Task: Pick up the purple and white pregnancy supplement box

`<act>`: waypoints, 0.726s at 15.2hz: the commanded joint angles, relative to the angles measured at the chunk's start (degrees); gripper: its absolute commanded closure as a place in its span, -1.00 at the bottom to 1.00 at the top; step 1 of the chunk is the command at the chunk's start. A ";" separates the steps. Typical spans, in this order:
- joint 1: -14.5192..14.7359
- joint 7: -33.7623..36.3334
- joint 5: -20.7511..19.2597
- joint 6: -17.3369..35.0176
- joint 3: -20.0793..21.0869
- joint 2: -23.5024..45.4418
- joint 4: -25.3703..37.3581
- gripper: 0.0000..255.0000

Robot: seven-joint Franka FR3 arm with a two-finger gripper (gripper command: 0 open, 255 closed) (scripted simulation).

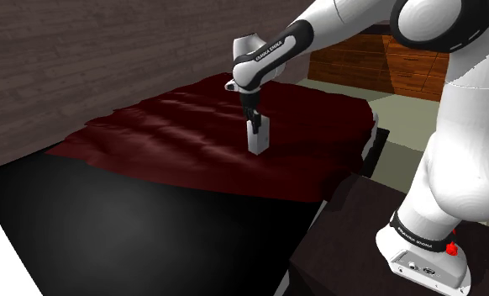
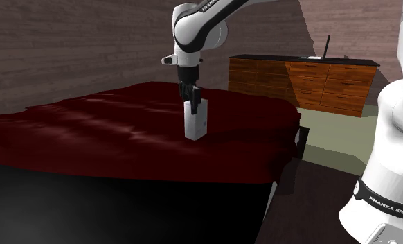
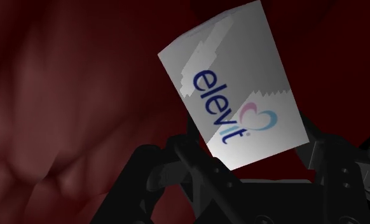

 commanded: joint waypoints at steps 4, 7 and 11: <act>0.15 0.27 -0.36 -3.54 -0.04 -1.48 2.13 1.00; 0.19 0.35 -0.54 -5.66 -0.08 -2.27 3.47 1.00; 0.22 0.42 -0.70 -7.90 -0.11 -3.01 4.99 1.00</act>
